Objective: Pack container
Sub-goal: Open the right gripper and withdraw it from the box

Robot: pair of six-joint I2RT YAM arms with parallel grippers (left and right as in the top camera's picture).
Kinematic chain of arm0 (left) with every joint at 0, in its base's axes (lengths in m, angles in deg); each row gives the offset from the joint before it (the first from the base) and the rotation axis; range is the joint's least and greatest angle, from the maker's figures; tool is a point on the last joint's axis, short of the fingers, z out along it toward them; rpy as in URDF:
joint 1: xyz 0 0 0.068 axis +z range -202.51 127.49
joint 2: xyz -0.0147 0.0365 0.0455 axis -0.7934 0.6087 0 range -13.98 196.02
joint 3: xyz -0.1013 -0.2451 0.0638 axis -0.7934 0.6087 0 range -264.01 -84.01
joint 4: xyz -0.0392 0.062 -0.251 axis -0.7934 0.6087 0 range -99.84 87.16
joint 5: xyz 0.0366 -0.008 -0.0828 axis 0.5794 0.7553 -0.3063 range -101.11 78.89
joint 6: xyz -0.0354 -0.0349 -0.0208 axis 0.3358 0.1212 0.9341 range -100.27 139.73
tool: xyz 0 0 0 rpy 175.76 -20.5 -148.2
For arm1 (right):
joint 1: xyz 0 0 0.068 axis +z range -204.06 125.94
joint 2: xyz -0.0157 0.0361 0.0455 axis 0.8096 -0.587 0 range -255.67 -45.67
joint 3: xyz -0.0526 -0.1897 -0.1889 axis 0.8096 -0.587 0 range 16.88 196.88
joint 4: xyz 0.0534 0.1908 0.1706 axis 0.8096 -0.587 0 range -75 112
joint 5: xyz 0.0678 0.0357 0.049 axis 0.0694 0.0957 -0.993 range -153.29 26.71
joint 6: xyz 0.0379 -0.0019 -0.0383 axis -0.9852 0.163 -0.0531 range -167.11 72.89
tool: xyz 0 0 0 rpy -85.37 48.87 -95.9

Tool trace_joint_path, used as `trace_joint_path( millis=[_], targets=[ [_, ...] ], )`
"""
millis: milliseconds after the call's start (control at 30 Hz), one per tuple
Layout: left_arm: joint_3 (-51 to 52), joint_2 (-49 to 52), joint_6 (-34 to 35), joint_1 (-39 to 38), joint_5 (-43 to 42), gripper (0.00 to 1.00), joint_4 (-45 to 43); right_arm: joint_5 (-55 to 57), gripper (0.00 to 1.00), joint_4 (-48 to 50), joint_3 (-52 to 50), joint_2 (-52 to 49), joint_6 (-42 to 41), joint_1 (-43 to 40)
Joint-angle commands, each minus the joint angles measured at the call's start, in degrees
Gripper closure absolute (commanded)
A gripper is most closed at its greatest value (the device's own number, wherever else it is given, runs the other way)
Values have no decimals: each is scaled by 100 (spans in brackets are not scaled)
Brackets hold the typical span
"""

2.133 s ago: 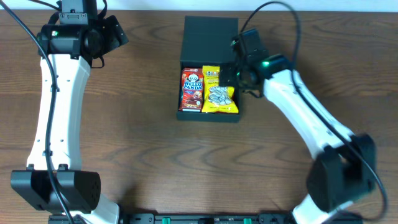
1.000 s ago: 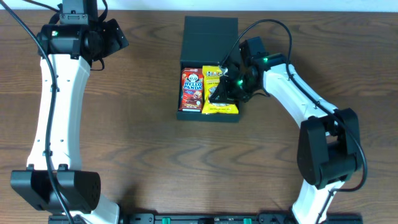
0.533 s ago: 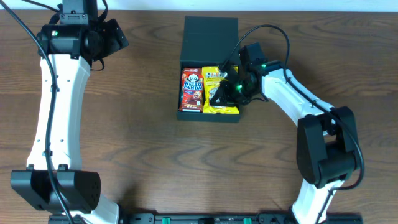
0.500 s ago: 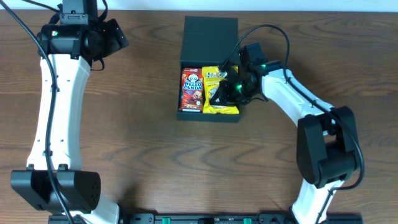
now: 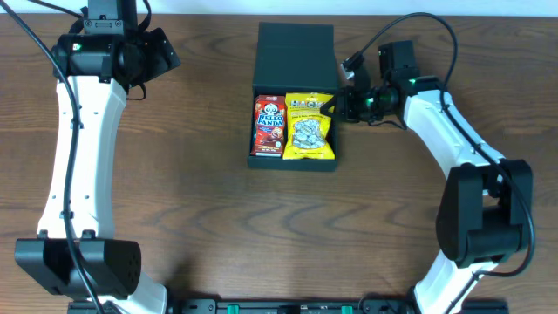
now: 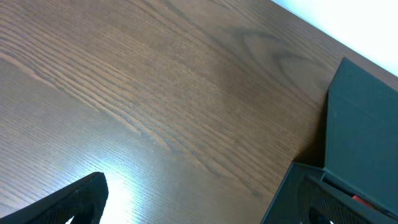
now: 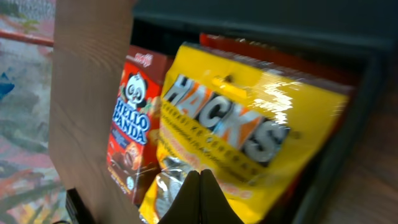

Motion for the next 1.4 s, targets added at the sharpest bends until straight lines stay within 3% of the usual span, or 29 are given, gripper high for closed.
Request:
trace_joint_path(
  millis=[0, 900, 1367],
  targets=[
    [-50, 22, 28, 22, -4, 2, 13, -199, 99, 140, 76, -125, 125, 118],
    [-50, 22, 26, 22, -4, 2, 35, 798, 98, 260, 26, -761, 87, 481],
    [-31, 31, 332, 15, -177, 4, -52, -127, 99, 470, 490, 4, 81, 243]
  ],
)
